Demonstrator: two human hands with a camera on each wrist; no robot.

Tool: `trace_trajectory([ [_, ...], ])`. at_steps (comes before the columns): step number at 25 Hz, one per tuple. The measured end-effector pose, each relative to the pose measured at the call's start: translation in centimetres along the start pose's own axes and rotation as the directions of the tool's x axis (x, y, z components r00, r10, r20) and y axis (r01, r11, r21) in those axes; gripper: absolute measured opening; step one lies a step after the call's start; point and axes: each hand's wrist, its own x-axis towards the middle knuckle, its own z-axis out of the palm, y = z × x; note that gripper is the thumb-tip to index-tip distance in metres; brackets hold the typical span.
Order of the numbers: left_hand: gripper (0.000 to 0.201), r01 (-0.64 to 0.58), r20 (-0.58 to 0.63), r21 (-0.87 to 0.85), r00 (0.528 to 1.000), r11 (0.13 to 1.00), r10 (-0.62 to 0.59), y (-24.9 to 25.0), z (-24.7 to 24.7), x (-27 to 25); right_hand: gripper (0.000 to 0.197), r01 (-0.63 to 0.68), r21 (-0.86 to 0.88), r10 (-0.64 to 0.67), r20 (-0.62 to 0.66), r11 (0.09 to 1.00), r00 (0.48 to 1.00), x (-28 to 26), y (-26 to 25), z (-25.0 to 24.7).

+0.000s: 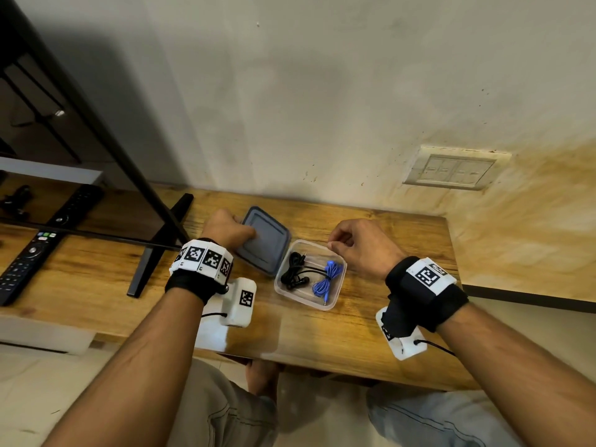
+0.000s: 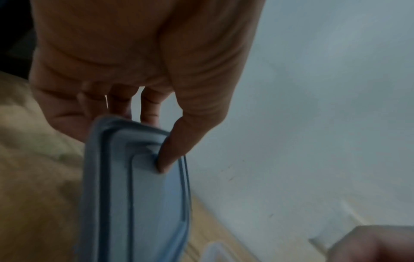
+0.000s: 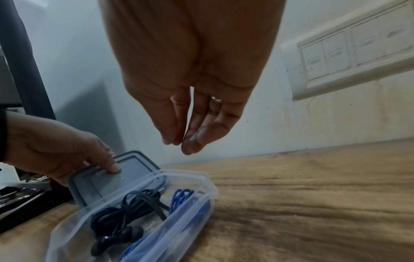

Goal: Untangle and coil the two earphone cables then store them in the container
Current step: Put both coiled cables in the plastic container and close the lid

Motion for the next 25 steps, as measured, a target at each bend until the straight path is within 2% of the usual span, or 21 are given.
trace_trajectory([
  [1, 0.025, -0.059, -0.028, -0.053, 0.998, 0.997, 0.058, 0.7, -0.2, -1.0, 0.021, -0.038, 0.098, 0.038, 0.004, 0.994, 0.999, -0.1, -0.4, -0.1],
  [2, 0.025, -0.124, -0.05, -0.084, 0.991, 0.989, 0.12, 1.5, 0.0, -2.2, 0.029, -0.099, 0.276, 0.093, 0.033, 0.956, 0.995, -0.2, -0.9, -0.2],
  [3, 0.023, -0.201, -0.065, -0.083, 0.978, 0.976, 0.196, 2.5, 0.4, -3.7, 0.038, -0.177, 0.505, 0.146, 0.1, 0.845, 0.984, -0.3, -1.6, -0.4],
  [4, 0.021, -0.282, -0.079, -0.049, 0.957, 0.958, 0.278, 3.3, 1.2, -5.1, 0.043, -0.248, 0.697, 0.175, 0.176, 0.673, 0.969, -0.4, -2.3, -0.6],
  [5, 0.019, -0.368, -0.094, -0.005, 0.926, 0.93, 0.366, 4.1, 2.1, -6.4, 0.045, -0.282, 0.81, 0.182, 0.217, 0.514, 0.959, -0.5, -2.8, -0.7],
  [6, 0.019, -0.445, -0.097, 0.042, 0.89, 0.895, 0.446, 4.9, 2.9, -7.7, 0.042, -0.279, 0.863, 0.19, 0.217, 0.42, 0.957, -0.5, -3.1, -0.8],
  [7, 0.02, -0.506, -0.087, 0.08, 0.855, 0.859, 0.512, 5.5, 3.6, -8.7, 0.037, -0.264, 0.884, 0.208, 0.196, 0.387, 0.958, -0.5, -3.2, -0.9],
  [9, 0.02, -0.554, -0.013, 0.123, 0.828, 0.823, 0.56, 6.2, 4.5, -9.9, 0.025, -0.25, 0.871, 0.27, 0.142, 0.423, 0.952, -0.5, -2.9, -1.1],
  [11, 0.022, -0.566, 0.093, 0.099, 0.824, 0.819, 0.558, 6.0, 4.5, -10.0, 0.015, -0.284, 0.844, 0.34, 0.13, 0.456, 0.931, -0.6, -1.9, -1.4],
  [13, 0.027, -0.55, 0.144, 0.037, 0.829, 0.834, 0.54, 5.3, 4.0, -9.3, 0.011, -0.332, 0.84, 0.389, 0.161, 0.429, 0.907, -0.7, -0.9, -1.6],
  [15, 0.033, -0.493, 0.094, 0.049, 0.868, 0.869, 0.487, 4.3, 3.8, -7.8, 0.013, -0.421, 0.798, 0.42, 0.235, 0.431, 0.876, -0.8, 0.0, -1.1],
  [16, 0.035, -0.45, 0.093, 0.098, 0.892, 0.888, 0.442, 3.9, 3.8, -7.1, 0.013, -0.479, 0.746, 0.44, 0.275, 0.463, 0.855, -0.9, 0.3, -0.8],
  [18, 0.037, -0.365, 0.183, 0.192, 0.925, 0.911, 0.333, 3.3, 4.4, -6.4, 0.01, -0.547, 0.628, 0.474, 0.303, 0.553, 0.827, -1.0, 0.6, -0.2],
  [20, 0.039, -0.343, 0.235, 0.247, 0.929, 0.906, 0.287, 3.0, 5.2, -6.1, 0.007, -0.53, 0.551, 0.483, 0.245, 0.644, 0.841, -0.9, 0.8, -0.2],
  [23, 0.043, -0.358, 0.189, 0.319, 0.931, 0.878, 0.311, 3.0, 5.7, -6.0, 0.01, -0.448, 0.424, 0.452, 0.097, 0.787, 0.887, -0.4, 1.5, -0.3],
  [25, 0.045, -0.383, 0.175, 0.382, 0.923, 0.841, 0.342, 3.1, 5.9, -6.3, 0.009, -0.404, 0.273, 0.407, 0.048, 0.873, 0.912, -0.5, 1.6, -0.1],
])
